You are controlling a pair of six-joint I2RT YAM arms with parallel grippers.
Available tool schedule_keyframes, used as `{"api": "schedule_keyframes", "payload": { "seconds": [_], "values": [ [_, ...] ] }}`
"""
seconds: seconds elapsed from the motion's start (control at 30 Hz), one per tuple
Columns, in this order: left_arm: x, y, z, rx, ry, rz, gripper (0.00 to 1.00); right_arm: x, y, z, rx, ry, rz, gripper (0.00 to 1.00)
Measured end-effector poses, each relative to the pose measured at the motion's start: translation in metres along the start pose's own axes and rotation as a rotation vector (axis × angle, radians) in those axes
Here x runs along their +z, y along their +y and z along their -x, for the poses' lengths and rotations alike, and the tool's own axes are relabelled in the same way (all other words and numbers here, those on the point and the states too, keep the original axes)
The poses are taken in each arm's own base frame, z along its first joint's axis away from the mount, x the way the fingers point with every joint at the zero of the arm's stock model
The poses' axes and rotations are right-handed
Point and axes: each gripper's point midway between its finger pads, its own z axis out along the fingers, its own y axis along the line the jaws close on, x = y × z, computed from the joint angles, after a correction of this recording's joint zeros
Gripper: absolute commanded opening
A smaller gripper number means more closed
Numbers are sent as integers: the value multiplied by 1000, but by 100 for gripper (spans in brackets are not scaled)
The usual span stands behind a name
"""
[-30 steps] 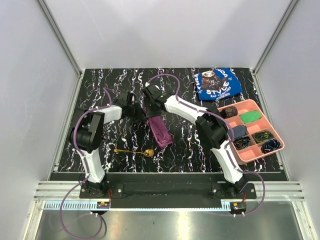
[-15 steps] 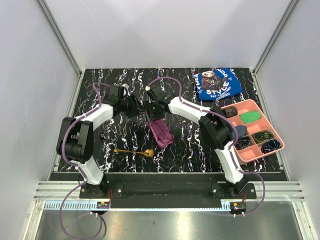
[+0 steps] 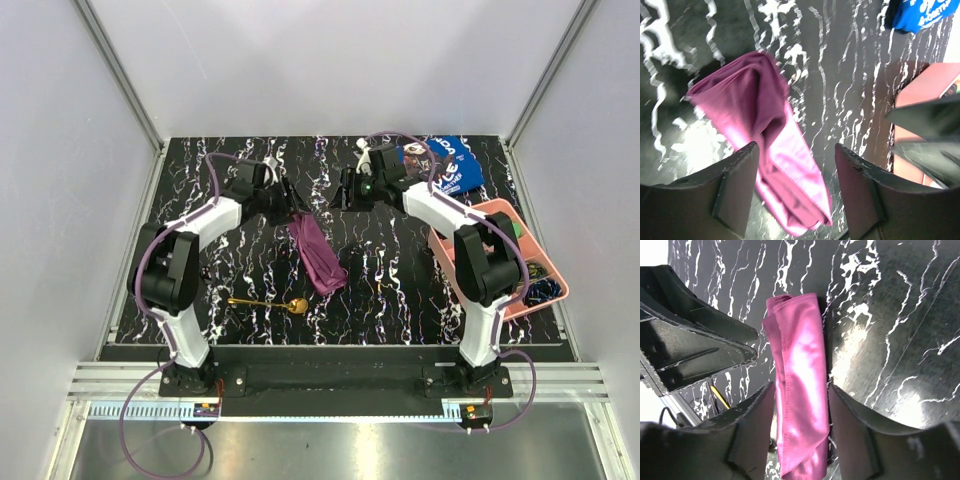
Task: Fold the napkin into a case and place the utensils inside
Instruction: Fold the 2/3-rectangle-folded napkin at the center of the board.
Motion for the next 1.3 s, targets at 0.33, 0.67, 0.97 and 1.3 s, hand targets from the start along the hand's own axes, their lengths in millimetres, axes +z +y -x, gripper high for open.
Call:
{"api": "schedule_keyframes", "payload": {
  "seconds": [0.33, 0.67, 0.97, 1.3],
  "values": [
    [23, 3, 15, 10, 12, 56, 58, 36, -2, -19, 24, 55, 116, 44],
    [21, 14, 12, -5, 20, 115, 36, 70, -2, -24, 48, 73, 220, 51],
    [5, 36, 4, -37, 8, 152, 28, 77, 19, -4, 3, 40, 265, 51],
    [-3, 31, 12, -36, -20, 132, 27, 92, 18, -15, -12, 82, 261, 51]
  ]
}}
